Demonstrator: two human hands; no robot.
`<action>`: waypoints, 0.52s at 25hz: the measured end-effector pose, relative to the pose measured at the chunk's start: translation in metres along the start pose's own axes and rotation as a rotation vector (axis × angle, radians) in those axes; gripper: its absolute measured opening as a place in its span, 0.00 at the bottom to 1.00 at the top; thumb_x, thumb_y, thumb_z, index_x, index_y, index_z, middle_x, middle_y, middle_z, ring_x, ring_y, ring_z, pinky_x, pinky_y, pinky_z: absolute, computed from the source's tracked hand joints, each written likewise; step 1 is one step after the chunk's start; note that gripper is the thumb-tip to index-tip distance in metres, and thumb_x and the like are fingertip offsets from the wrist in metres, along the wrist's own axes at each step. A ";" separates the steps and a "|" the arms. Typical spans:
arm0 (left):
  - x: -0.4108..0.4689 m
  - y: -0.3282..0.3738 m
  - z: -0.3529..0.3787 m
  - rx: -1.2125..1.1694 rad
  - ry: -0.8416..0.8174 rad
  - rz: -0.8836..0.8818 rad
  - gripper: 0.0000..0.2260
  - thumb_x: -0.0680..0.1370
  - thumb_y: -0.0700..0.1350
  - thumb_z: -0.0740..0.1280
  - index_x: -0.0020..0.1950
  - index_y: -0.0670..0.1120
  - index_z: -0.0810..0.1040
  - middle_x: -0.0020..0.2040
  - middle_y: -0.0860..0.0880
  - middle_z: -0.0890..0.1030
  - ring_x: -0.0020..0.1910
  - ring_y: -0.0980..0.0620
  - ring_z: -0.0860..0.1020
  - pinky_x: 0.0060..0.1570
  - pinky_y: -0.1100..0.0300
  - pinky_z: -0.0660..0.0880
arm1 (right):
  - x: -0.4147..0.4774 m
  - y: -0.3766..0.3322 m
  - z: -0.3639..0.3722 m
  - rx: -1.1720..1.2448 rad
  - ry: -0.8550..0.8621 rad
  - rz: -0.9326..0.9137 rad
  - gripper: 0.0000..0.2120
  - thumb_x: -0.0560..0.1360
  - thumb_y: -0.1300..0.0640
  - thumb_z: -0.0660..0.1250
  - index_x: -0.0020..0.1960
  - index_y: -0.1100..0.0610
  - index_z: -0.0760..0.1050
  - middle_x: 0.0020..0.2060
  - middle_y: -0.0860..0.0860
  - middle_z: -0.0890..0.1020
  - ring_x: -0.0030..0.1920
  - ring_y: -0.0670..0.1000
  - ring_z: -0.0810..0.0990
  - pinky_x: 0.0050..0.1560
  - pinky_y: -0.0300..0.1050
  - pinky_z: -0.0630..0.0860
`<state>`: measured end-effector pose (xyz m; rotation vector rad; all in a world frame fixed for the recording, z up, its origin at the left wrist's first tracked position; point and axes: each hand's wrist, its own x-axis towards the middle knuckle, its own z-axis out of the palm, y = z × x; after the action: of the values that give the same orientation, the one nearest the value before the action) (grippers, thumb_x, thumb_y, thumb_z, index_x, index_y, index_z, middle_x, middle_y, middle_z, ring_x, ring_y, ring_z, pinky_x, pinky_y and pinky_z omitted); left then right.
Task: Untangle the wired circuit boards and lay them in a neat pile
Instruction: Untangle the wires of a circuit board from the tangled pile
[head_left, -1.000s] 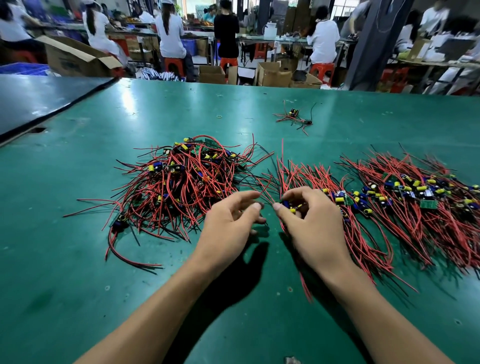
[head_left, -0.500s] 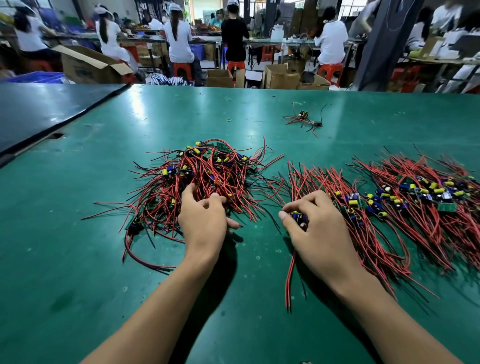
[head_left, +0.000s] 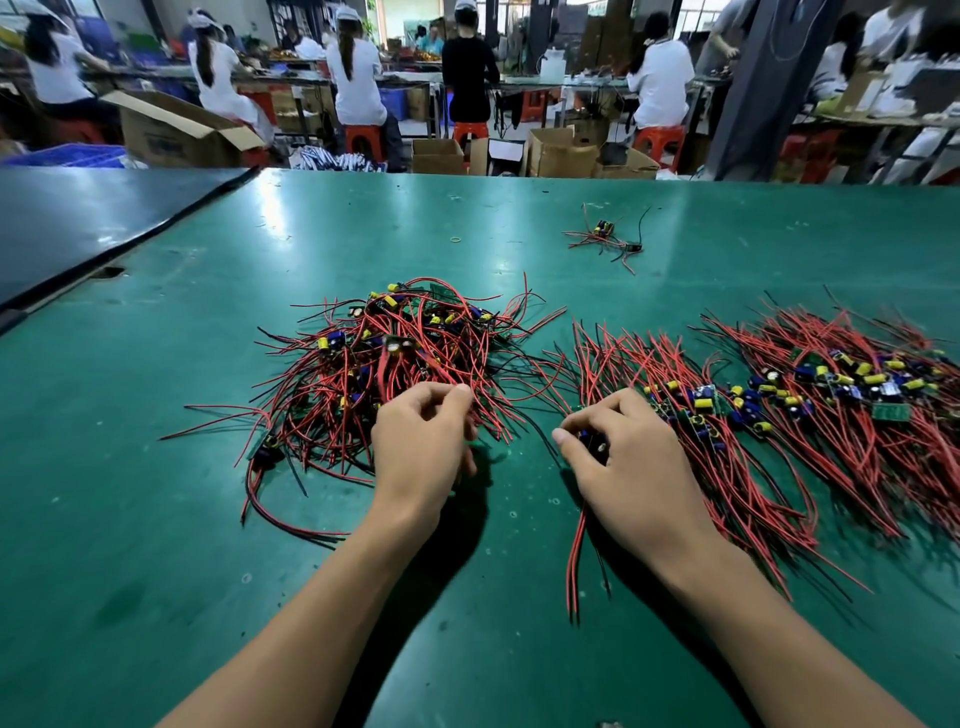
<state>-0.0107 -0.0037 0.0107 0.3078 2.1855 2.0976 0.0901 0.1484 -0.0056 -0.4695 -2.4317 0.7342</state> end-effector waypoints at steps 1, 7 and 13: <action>-0.006 0.001 0.004 0.045 -0.049 0.070 0.08 0.79 0.44 0.68 0.41 0.43 0.81 0.29 0.47 0.78 0.22 0.50 0.72 0.23 0.63 0.67 | 0.001 0.001 0.000 0.002 0.006 -0.008 0.07 0.77 0.48 0.70 0.50 0.50 0.82 0.46 0.41 0.73 0.43 0.45 0.78 0.49 0.53 0.79; -0.034 -0.001 0.023 0.259 -0.316 0.446 0.05 0.76 0.41 0.70 0.40 0.44 0.82 0.28 0.53 0.76 0.25 0.60 0.70 0.29 0.66 0.67 | 0.008 0.005 -0.007 0.048 0.057 -0.134 0.27 0.74 0.52 0.74 0.72 0.49 0.72 0.46 0.44 0.73 0.41 0.43 0.70 0.50 0.46 0.75; -0.039 -0.002 0.023 0.216 -0.431 0.510 0.07 0.75 0.39 0.68 0.36 0.43 0.77 0.28 0.44 0.73 0.26 0.52 0.67 0.27 0.59 0.67 | 0.009 0.005 -0.008 0.162 0.045 -0.304 0.20 0.77 0.57 0.68 0.69 0.52 0.78 0.49 0.45 0.77 0.41 0.40 0.75 0.47 0.34 0.71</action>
<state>0.0326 0.0108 0.0052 1.3209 2.2118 1.7472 0.0885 0.1600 0.0010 -0.0492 -2.3071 0.7690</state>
